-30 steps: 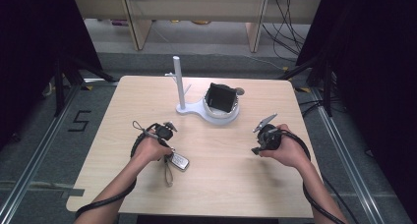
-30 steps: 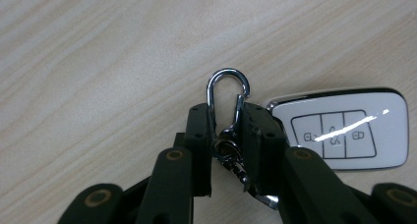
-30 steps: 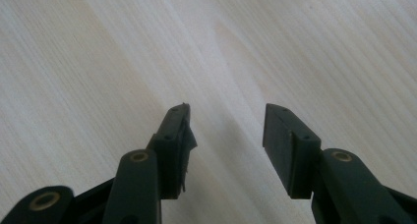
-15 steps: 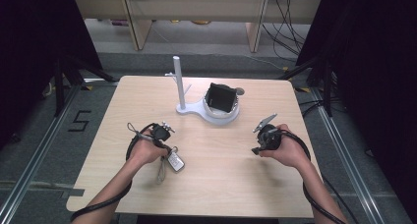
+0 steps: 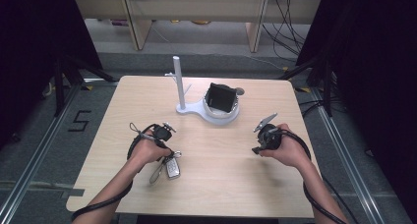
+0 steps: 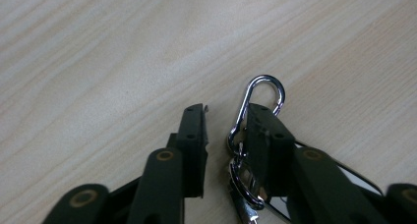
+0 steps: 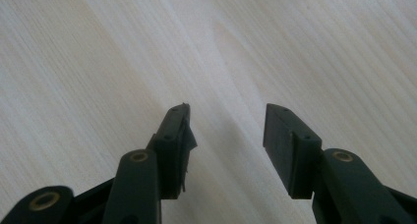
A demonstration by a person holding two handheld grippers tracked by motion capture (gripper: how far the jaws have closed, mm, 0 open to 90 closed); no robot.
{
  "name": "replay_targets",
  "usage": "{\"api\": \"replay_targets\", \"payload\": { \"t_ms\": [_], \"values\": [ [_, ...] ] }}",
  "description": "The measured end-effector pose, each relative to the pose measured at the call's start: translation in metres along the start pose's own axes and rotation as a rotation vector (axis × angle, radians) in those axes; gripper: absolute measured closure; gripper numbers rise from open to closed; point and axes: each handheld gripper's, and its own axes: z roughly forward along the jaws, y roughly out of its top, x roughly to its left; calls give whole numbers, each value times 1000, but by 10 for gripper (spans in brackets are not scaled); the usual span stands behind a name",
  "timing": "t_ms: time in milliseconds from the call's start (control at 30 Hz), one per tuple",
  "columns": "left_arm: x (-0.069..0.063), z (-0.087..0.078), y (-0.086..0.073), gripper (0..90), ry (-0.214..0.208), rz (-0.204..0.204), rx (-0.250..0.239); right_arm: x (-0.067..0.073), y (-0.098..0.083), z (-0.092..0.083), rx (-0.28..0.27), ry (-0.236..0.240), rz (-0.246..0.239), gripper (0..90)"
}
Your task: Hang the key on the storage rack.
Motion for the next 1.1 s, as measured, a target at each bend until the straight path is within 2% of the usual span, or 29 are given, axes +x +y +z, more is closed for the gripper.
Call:
{"api": "replay_targets", "payload": {
  "t_ms": [33,67,100,133,167,267,367,400,500,567,600,733,867,933,967,1067,1100],
  "values": [
    [-2,1,0,650,-1,18,8,0,0,0,-2,1,-4,543],
    [-3,1,0,609,-9,25,0,0,0,1,-11,4,-27,542],
    [-6,1,1,570,-13,43,-3,1,0,0,0,1,-8,543],
    [-6,0,2,557,-16,58,-2,1,0,0,-3,3,-9,543],
    [-8,-1,2,545,-9,54,-14,0,1,0,-11,4,-24,543],
    [-10,-1,4,512,-13,112,17,0,1,-1,-12,5,-31,543],
    [-12,0,4,492,-11,119,30,1,1,-3,-1,4,-15,543],
    [-13,1,4,491,-4,112,29,0,1,-3,-8,-2,-30,543],
    [-14,4,4,495,5,91,48,1,0,-2,-8,5,-23,542],
    [-15,6,4,503,6,77,58,3,1,-2,-2,8,-9,543],
    [-15,6,4,529,8,71,66,1,1,-2,-6,0,-30,543],
    [-14,4,5,576,20,85,106,1,2,-3,-9,-1,-33,542],
    [-17,3,5,718,15,111,116,3,4,-4,-14,5,-39,541],
    [-17,4,5,735,13,104,110,4,4,-3,-19,9,-43,541],
    [-16,3,6,739,9,90,126,4,4,-3,-21,9,-50,541],
    [-15,3,4,754,6,95,118,5,3,-3,-17,13,-45,541],
    [-14,2,1,756,1,103,96,5,2,-3,-13,13,-30,541]
  ]
}}
